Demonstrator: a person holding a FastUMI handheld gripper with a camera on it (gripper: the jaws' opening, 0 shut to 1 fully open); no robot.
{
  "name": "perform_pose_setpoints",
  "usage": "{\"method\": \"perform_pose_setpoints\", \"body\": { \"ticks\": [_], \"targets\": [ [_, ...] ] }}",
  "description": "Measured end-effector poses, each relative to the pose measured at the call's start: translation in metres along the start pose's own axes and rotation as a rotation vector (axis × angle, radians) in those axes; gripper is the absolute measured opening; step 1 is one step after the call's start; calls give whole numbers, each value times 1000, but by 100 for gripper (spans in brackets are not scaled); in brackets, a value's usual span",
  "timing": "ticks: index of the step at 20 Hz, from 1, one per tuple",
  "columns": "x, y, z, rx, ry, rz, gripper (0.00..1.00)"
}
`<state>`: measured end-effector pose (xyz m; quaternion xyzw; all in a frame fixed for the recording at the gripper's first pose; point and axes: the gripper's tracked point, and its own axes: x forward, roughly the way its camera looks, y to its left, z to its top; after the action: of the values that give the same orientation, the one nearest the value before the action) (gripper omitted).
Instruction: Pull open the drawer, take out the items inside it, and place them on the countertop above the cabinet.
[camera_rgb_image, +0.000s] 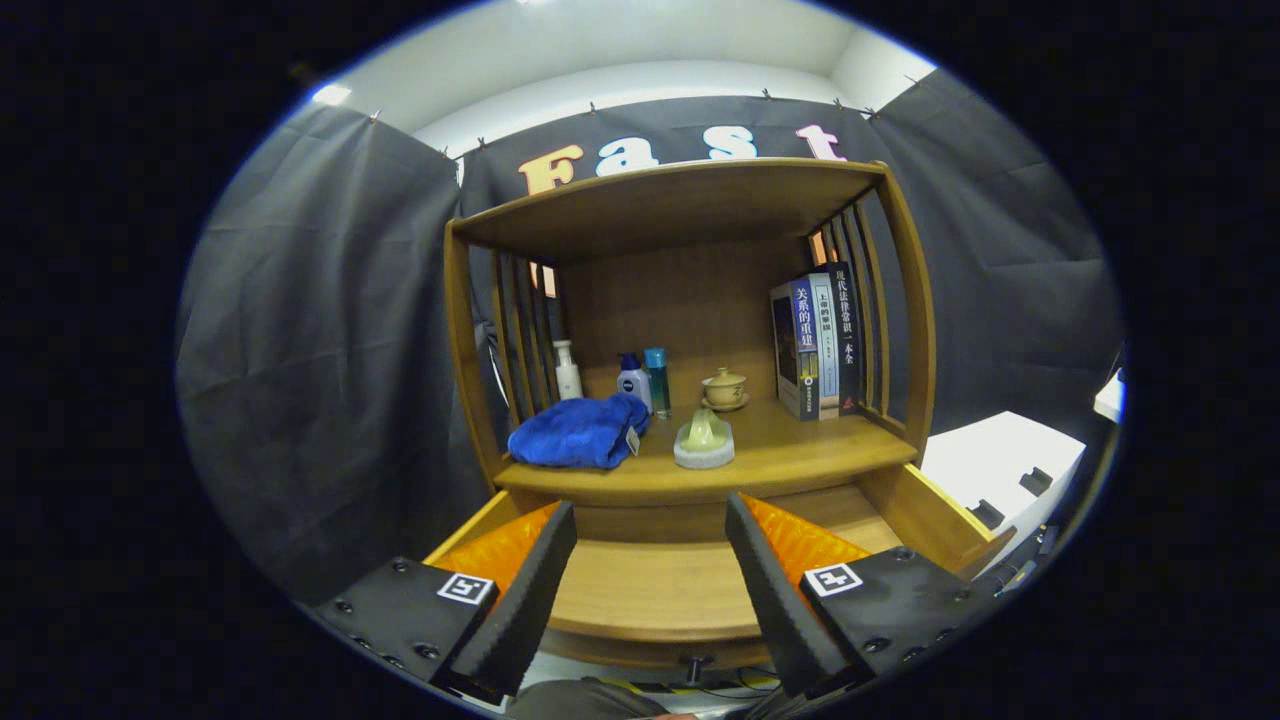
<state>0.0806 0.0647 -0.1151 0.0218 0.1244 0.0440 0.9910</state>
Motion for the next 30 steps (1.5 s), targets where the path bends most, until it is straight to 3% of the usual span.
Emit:
{"method": "perform_pose_setpoints", "body": {
  "ticks": [11, 16, 30],
  "targets": [
    [-41, -6, -91, -79, 23, -92, 98],
    [-24, -23, -125, -70, 72, -137, 98],
    [0, -30, -121, -25, 44, -152, 99]
  ]
}}
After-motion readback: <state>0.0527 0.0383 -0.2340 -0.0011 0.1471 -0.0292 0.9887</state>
